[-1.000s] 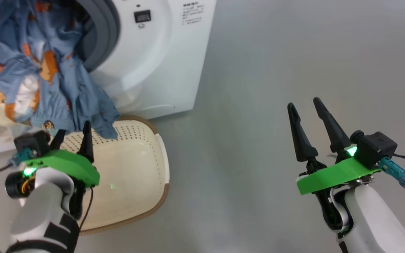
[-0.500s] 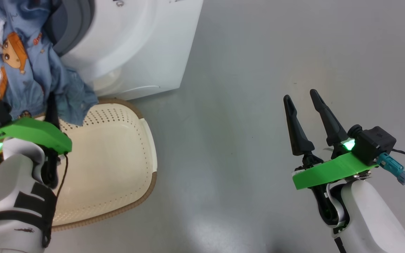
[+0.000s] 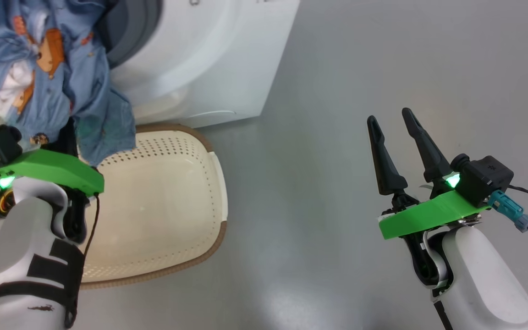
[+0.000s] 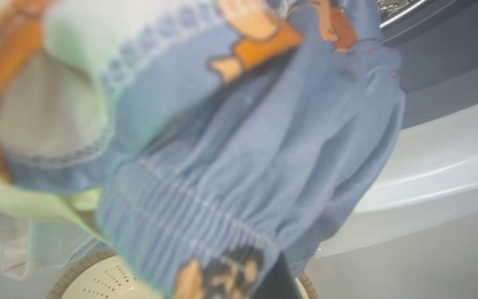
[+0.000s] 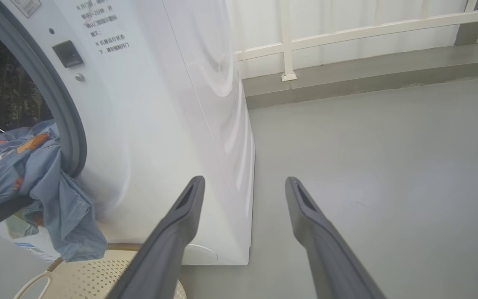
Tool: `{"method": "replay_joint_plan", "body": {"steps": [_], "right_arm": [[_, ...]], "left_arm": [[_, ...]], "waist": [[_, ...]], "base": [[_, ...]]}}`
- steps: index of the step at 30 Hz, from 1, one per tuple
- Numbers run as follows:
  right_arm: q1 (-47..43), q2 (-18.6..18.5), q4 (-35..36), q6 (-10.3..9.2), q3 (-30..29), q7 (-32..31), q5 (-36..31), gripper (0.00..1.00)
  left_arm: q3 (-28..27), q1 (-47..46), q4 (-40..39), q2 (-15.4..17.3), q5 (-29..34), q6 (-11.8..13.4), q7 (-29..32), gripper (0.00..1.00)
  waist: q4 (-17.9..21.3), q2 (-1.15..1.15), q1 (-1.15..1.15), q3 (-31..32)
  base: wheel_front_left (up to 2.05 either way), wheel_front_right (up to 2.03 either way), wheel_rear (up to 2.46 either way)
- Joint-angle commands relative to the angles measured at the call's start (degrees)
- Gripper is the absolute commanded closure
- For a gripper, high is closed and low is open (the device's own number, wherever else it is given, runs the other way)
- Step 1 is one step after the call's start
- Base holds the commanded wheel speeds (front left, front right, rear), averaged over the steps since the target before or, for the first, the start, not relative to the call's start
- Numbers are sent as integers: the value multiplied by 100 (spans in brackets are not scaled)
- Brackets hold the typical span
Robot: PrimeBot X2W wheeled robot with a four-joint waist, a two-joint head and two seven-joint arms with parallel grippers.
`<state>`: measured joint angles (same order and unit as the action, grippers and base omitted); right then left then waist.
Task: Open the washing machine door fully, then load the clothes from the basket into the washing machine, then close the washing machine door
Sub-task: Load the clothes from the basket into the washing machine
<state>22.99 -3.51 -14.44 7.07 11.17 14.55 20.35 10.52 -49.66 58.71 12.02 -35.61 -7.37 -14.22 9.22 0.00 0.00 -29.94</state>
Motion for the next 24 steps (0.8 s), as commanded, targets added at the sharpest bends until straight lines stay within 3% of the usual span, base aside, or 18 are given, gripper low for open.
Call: {"method": "replay_joint_plan", "body": {"steps": [1,7,11,24], "right_arm": [[-13,36,85,42,134,45,-28,0],[-24,39,28,42,148,45,2,0],[-4,43,56,42,213,45,23,0],[-35,61,361,42,193,45,142,0]], "left_arm": [[-172,125,-260,232,82,-12,-77,100],[-244,31,-660,315,190,-12,-77,100],[-151,-407,-446,468,279,-12,-42,100],[199,-2557,391,1265,682,-9,681,100]], "waist": [[-133,0,0,132],[-219,0,0,225],[-169,0,0,124],[507,0,0,-672]], "base": [[0,0,0],[0,0,0],[0,0,0],[0,0,0]]}}
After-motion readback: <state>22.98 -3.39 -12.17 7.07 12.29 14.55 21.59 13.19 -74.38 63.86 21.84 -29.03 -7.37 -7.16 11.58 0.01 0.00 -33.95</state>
